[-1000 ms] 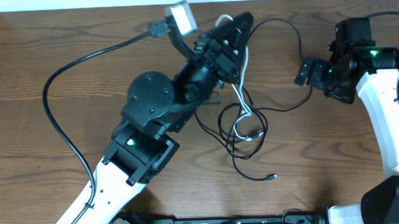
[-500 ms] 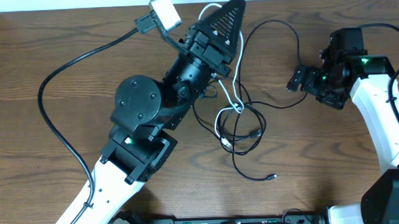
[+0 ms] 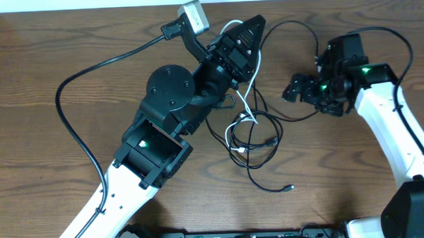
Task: Untangle cables
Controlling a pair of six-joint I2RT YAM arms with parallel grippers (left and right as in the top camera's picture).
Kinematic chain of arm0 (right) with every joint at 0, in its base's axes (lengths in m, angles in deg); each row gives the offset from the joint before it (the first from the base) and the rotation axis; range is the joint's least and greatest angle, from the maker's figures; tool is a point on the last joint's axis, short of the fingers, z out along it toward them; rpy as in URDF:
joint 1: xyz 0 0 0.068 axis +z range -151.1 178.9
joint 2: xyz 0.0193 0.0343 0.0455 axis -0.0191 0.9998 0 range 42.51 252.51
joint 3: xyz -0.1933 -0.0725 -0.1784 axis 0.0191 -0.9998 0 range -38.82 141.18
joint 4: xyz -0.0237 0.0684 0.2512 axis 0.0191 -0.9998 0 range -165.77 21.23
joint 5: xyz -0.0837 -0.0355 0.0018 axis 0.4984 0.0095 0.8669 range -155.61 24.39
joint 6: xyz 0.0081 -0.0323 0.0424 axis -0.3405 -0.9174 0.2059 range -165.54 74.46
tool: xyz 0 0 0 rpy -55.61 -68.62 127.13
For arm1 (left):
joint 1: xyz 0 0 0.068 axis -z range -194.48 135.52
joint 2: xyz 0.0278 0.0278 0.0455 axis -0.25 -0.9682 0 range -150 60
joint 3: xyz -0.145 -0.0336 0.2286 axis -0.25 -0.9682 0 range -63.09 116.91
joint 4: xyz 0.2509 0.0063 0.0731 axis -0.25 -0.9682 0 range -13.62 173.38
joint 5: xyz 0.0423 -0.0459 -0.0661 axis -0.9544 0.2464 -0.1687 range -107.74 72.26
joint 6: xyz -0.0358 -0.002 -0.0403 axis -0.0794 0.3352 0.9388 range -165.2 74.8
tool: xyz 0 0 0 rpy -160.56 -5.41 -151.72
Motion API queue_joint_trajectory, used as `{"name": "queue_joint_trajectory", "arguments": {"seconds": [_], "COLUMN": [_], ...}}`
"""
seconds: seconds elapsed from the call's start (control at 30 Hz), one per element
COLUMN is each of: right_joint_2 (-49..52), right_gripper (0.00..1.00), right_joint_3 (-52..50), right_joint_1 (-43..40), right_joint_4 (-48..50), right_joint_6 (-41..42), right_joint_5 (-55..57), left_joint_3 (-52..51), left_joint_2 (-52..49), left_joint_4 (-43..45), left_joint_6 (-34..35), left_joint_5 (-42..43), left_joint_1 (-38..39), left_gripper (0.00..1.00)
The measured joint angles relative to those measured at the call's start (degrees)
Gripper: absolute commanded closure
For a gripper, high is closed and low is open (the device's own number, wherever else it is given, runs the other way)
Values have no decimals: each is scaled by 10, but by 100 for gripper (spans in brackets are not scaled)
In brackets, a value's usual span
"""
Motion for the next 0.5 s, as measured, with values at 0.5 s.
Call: {"name": "queue_joint_trajectory", "arguments": {"seconds": [0.5], "right_joint_2": [0], "right_gripper": [13], "right_joint_3": [-5], "right_joint_1": [82], "right_joint_4": [31], "right_joint_6": [19], "right_joint_5": [-4], "left_joint_3": [0], "left_joint_2": [0], "left_joint_4": [25], "left_joint_6": [58], "left_joint_5": [45], "left_joint_1": [0], "left_gripper": [93]}}
